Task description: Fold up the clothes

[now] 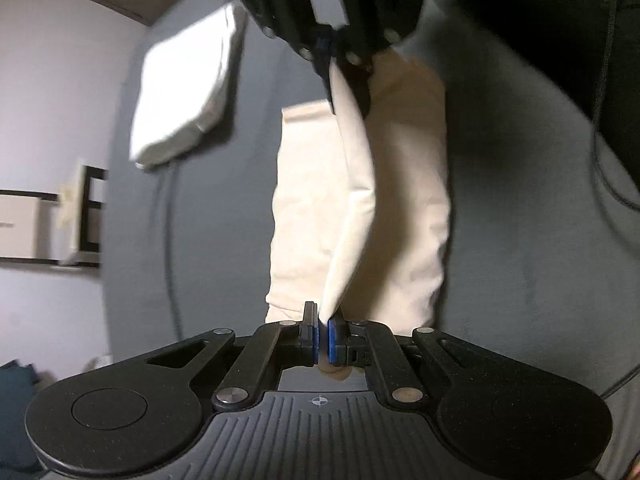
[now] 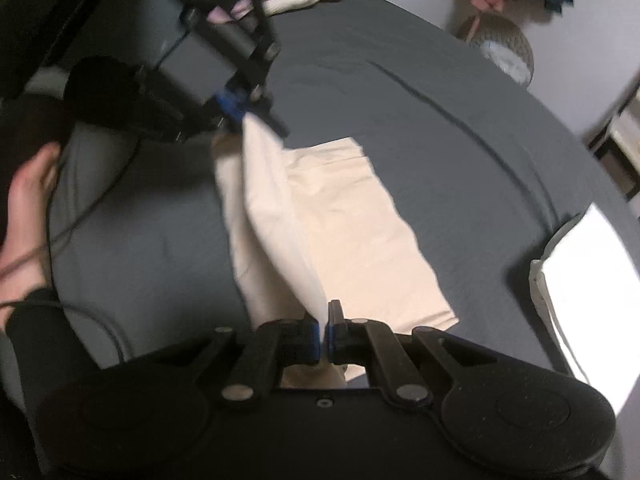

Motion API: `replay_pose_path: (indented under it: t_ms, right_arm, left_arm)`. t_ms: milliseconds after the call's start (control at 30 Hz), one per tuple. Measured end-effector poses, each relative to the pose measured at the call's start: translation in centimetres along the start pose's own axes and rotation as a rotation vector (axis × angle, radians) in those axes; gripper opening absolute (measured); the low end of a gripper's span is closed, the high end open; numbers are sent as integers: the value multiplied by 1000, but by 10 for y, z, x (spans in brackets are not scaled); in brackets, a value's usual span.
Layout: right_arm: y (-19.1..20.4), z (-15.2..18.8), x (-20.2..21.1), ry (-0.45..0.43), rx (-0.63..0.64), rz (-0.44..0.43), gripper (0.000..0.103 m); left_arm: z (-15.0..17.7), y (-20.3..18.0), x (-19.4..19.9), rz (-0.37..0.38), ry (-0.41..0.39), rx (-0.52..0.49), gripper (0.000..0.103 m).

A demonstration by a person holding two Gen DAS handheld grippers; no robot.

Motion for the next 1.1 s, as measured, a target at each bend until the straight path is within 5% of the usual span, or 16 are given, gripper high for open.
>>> replay_pose_path:
  t_ms: [233,433,500,567,633,833,967,1100]
  right_arm:
    - [-61,-10,-38,42,-158,-114,5]
    - [-79,-1,-56,31,-245,-155,7]
    - [-80,2,-53,9,-263,-160,18]
    - [-80,6,-48,-15,-271,-163,29]
    - [-82,9,-44,-37,-287,-157,37]
    - [-95,27,-31,-81,-411,-117,39]
    - [-104,42,-20,-124,-535,-89,39]
    - [-113,52,1,-189,-702,51,39]
  left_arm:
    - [10,32,-54,163,12,131,6]
    - [21,50,-77,214,-19,264,9]
    - [24,56,-78,205,-21,292,23]
    - [29,63,-81,170,-16,326,64]
    - [35,70,-82,127,-16,368,89]
    - [56,80,-75,-23,-48,497,89]
    - [62,70,-51,-1,-157,630,89]
    - [56,40,-28,21,-284,777,89]
Point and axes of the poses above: each gripper's, at about its wrist camera, not at the fingertips, and x roughly against the way its jaws point, y to its left, z to its underside, the point moved 4 cm from there along -x, roughly the way its jaws point, and after that the axes turned 2 degrees about -x, right-handed, at the moved point
